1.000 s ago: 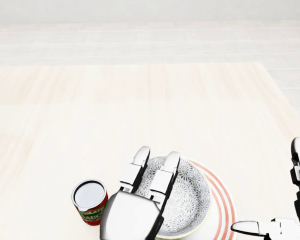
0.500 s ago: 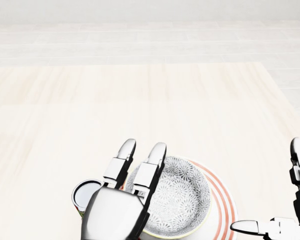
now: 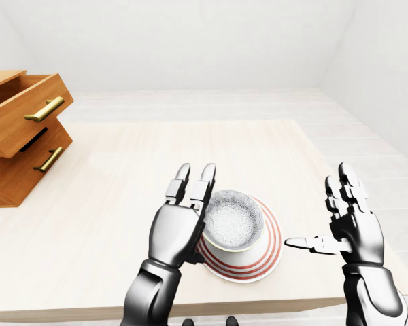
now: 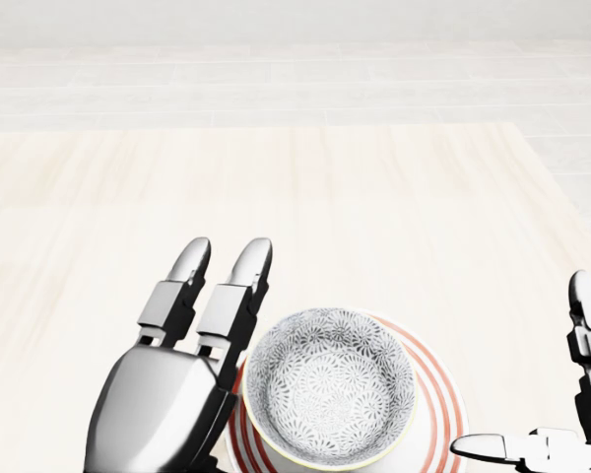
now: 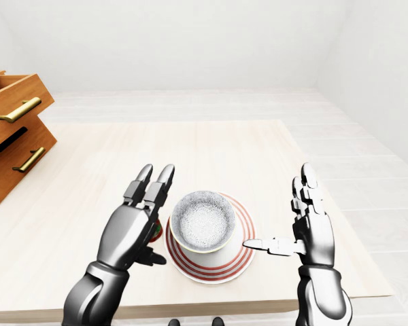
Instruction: Put the bowl on the plate.
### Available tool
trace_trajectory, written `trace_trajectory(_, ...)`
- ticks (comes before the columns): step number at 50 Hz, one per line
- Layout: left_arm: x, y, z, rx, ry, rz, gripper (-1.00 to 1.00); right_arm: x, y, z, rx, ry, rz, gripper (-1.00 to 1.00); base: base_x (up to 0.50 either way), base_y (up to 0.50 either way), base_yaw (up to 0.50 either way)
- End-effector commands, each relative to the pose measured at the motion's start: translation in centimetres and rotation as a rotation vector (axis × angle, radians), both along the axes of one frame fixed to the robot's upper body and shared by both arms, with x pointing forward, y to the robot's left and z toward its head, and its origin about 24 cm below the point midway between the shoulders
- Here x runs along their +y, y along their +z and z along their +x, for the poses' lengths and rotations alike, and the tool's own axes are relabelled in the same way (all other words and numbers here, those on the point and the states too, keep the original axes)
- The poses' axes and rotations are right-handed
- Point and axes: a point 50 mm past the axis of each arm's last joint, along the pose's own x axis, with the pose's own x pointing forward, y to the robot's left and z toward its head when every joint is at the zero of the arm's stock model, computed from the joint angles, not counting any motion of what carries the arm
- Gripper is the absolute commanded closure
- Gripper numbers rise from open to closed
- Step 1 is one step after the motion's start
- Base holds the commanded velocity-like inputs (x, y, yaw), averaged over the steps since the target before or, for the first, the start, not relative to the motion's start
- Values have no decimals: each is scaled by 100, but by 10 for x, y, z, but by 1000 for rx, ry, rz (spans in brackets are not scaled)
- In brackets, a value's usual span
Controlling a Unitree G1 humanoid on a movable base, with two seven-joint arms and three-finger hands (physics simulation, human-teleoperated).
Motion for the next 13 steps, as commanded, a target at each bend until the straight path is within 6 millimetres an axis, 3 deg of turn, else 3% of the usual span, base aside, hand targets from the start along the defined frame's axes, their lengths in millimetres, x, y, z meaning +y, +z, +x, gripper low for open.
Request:
trace_trajectory(1,16,20,-3,-22,21,-37,-100,1,1,0,-3,3,-4,-100,0,0,0)
trace_trajectory(13,33,34,-9,-13,35,-83,-100,3,8,-3,-30,4,-24,-100,0,0,0)
